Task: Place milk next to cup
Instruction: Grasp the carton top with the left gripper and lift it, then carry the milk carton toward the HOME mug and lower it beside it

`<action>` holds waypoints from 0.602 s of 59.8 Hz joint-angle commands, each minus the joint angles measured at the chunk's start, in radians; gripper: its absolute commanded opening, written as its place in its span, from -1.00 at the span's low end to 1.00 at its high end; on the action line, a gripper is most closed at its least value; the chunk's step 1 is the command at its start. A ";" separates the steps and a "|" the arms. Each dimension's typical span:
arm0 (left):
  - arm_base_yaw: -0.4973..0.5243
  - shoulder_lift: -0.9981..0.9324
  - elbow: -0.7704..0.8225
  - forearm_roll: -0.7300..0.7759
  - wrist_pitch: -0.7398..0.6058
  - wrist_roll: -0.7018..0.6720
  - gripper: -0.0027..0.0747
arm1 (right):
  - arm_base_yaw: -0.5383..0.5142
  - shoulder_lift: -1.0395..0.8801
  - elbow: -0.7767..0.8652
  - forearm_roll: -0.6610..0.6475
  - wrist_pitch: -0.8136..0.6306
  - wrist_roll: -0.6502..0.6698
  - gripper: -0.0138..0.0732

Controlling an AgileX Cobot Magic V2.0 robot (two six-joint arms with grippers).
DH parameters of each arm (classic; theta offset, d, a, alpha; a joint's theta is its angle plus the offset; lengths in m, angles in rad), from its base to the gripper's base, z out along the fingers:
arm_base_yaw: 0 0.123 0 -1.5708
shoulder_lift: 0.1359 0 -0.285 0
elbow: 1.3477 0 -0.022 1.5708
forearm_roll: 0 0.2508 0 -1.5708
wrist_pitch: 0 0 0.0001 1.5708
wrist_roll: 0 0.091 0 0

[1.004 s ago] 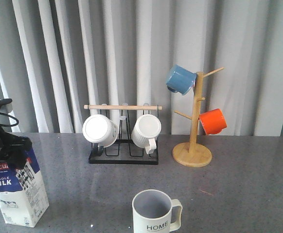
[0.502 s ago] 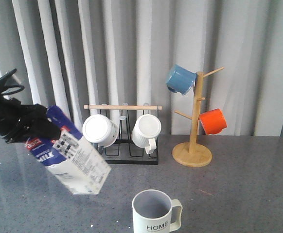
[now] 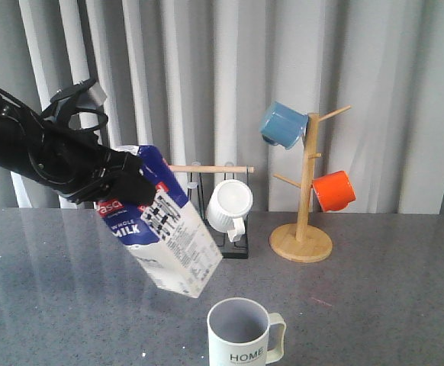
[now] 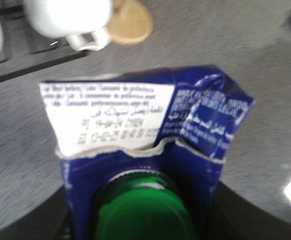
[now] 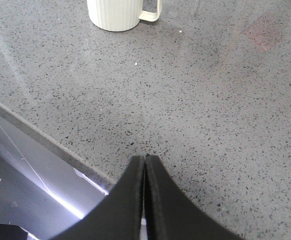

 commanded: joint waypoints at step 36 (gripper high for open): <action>-0.042 0.032 -0.028 0.128 0.044 -0.158 -0.95 | -0.003 0.008 -0.026 0.005 -0.047 0.001 -0.69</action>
